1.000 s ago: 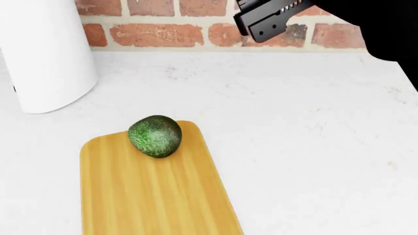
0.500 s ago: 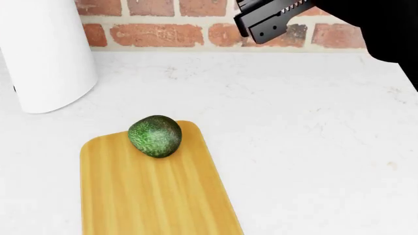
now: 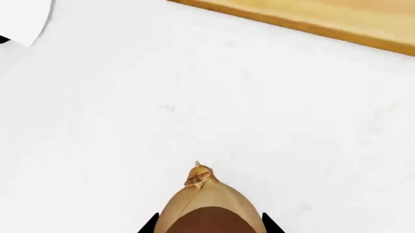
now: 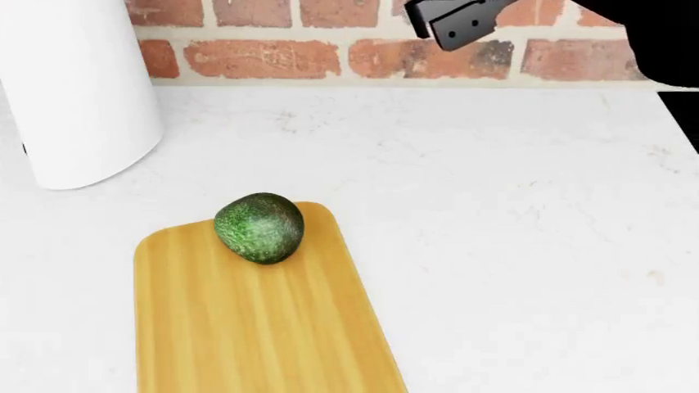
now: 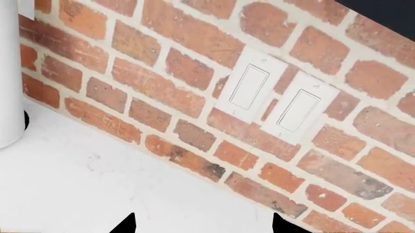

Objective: Place the avocado, onion, tomato and bell pepper on the cutting board.

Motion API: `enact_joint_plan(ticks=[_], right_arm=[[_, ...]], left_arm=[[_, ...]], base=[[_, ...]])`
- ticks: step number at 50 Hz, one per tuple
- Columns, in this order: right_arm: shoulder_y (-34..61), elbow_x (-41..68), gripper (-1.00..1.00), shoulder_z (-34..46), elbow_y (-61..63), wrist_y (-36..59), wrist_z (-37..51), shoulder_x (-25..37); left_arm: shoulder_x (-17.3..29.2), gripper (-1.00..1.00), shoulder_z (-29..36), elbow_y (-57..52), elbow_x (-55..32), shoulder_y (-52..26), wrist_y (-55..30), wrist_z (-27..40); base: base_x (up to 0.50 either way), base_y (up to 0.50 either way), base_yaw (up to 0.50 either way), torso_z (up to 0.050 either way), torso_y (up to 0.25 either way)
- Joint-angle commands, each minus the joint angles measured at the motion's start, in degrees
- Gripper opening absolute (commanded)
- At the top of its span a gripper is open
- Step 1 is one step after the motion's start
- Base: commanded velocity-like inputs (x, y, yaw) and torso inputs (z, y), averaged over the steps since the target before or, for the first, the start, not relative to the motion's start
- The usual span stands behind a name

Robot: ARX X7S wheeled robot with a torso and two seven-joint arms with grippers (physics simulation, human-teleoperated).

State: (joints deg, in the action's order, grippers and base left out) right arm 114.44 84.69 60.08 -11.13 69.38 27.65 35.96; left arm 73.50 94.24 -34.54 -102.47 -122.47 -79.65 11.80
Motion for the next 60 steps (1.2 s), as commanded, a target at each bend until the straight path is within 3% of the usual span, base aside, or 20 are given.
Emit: enact_joint_plan(ticks=[1,17,42,45,55,60], right_arm=[[0.71,-0.91,1.00,-1.66,-0.79,-0.43,-2.08,-0.35],[-0.78,-1.04,1.00,-1.70,-0.33,-1.50,-1.81,0.05],[-3.35,-0.86,1.00,-1.59,0.66,-2.63,-1.44,0.95],[-3.49,-0.94,1.00,-1.55,0.74,-2.70,-1.48,1.09],[-3.31,-2.03,1.00,-1.17,-0.42,-3.26,-2.53,0.63],[-2.96,-2.04,1.00,-1.12,-0.37,-2.95,-2.51,0.74]], left_arm=[[-7.83,-1.00,-4.79,3.63,-9.29,-4.88,2.16,3.54],[-14.00,-1.00,-6.92,8.04,-12.92,-3.41,10.16,6.91],[-28.05,-1.00,-6.41,17.50,-16.17,4.03,22.88,13.48],[-29.49,-1.00,-5.16,21.81,-23.02,5.61,25.27,15.89],[-30.84,-1.00,-3.32,23.92,-33.42,8.61,33.26,25.23],[-31.49,-1.00,-3.08,24.09,-33.12,11.00,38.93,29.31]], base=[[0.00,0.00,0.00,0.000,0.000],[0.00,0.00,0.00,0.000,0.000],[0.00,0.00,0.00,0.000,0.000],[0.00,0.00,0.00,0.000,0.000],[0.00,0.00,0.00,0.000,0.000],[0.00,0.00,0.00,0.000,0.000]])
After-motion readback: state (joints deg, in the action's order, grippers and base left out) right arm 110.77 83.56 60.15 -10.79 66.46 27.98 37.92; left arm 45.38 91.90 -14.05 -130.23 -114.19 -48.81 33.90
